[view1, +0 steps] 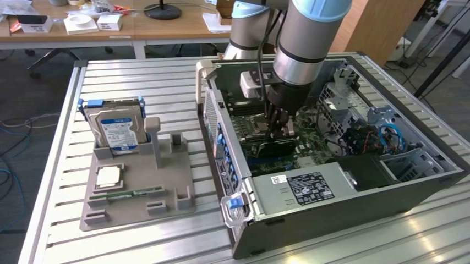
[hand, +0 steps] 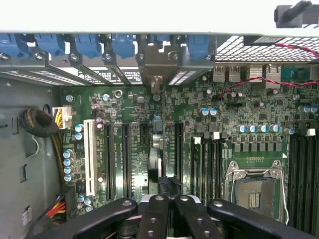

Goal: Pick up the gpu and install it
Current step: 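Press down on the gpu until it lock into place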

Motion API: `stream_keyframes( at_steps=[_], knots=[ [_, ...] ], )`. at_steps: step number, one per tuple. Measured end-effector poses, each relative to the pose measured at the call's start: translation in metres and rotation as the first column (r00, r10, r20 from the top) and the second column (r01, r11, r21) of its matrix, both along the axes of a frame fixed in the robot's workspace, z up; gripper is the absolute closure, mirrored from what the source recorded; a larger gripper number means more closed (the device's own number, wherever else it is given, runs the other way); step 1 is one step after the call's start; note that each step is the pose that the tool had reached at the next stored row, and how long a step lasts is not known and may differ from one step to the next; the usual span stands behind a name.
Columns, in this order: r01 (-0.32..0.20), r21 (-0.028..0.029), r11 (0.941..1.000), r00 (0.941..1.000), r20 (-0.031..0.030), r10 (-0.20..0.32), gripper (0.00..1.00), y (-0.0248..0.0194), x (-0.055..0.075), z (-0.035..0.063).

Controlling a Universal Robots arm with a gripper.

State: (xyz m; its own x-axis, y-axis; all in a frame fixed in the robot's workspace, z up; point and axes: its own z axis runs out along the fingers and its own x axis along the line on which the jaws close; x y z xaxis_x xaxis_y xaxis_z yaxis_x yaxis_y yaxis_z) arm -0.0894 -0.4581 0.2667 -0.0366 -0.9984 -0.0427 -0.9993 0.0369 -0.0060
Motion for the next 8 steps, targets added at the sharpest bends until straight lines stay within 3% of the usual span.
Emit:
stream_keyframes(
  at_steps=[8],
  knots=[
    [0.0,-0.0005,1.0,1.0,-0.0002,0.0,0.9,-0.0001,0.0,-0.002]
  ],
)
